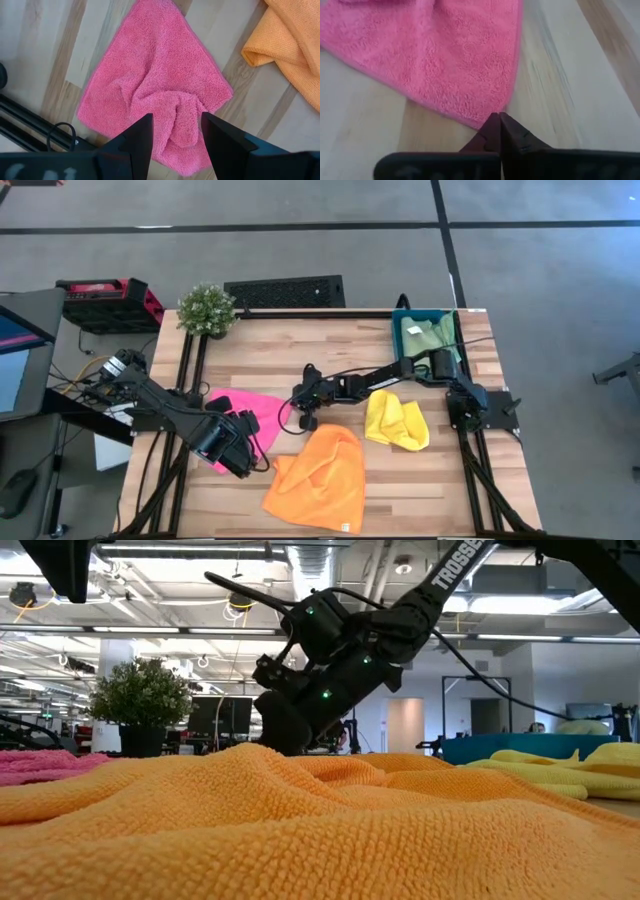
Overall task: Fold microfiber towels
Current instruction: Fold the pink microfiber towel
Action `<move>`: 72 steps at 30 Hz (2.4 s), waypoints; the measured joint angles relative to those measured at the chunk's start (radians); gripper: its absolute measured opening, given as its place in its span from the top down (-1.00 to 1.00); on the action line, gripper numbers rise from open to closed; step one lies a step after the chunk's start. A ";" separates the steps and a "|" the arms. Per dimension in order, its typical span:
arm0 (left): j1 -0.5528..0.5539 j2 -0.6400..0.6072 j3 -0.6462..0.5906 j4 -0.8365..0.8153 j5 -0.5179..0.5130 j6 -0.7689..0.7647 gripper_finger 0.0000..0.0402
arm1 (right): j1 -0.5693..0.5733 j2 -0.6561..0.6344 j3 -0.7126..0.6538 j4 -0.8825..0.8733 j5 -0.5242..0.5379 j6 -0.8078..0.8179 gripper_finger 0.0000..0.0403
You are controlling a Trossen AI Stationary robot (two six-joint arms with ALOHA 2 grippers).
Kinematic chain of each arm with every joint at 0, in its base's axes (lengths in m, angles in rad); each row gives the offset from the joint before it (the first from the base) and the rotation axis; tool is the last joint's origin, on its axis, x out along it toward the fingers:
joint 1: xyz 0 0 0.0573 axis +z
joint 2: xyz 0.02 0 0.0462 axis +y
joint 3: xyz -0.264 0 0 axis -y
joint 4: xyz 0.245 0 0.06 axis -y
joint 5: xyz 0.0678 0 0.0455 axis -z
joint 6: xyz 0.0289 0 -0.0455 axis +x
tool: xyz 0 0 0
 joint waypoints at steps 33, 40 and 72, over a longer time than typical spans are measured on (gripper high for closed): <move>0.462 0.001 -0.117 0.275 0.054 0.439 0.20 | 0.115 -0.419 -0.001 -0.809 0.101 -0.121 0.99; 0.676 0.001 -0.117 0.361 0.244 0.836 0.20 | 0.149 -0.431 -0.001 -0.840 0.128 -0.121 0.99; 1.085 0.364 -0.121 0.623 0.437 1.613 0.20 | 0.147 -0.436 0.000 -0.842 0.154 -0.092 0.97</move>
